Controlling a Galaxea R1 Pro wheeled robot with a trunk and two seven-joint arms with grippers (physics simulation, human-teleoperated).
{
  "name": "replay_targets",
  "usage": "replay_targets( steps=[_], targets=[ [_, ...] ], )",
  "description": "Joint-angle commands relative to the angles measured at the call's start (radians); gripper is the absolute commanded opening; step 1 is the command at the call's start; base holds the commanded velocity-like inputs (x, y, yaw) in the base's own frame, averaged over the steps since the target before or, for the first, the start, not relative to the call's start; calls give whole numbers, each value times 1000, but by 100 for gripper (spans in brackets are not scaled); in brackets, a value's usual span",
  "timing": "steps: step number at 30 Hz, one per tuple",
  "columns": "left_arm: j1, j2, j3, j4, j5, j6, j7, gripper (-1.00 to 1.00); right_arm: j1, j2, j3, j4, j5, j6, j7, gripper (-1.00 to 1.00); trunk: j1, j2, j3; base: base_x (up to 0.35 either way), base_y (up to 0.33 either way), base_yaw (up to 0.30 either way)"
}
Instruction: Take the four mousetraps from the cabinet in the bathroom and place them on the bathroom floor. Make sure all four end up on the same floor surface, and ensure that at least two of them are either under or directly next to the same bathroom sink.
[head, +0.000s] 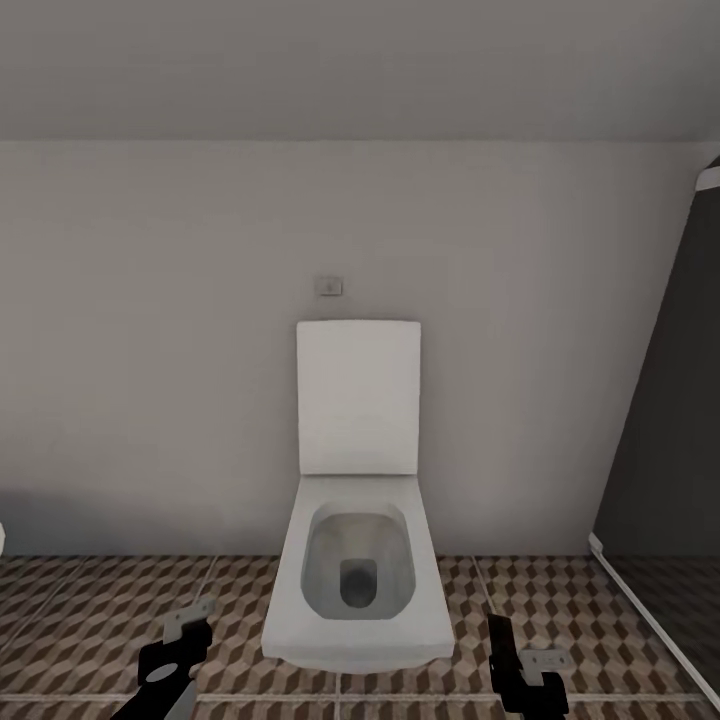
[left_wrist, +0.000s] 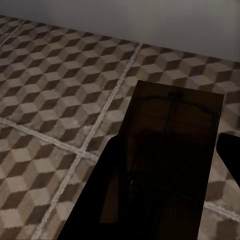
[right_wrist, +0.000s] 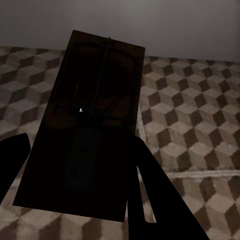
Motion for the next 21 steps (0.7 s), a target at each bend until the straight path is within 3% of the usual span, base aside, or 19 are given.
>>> replay_targets(
  steps=[1, 6, 21],
  targets=[
    [0, 1, -8, 0, 10, -5, 7, -100, -1, 0, 9, 0, -9, -3, -4, -100, 0, 0, -1, 0, 0, 0],
    [-1, 0, -8, 0, 11, -6, 5, -100, -1, 0, 9, 0, -9, -3, -3, -100, 0, 0, -1, 0, 0, 0],
    [-1, -1, -8, 0, 10, -3, 12, -100, -1, 0, 9, 2, -9, -3, -2, -100, 10, -11, -58, 12, 6, 0]
  ],
)
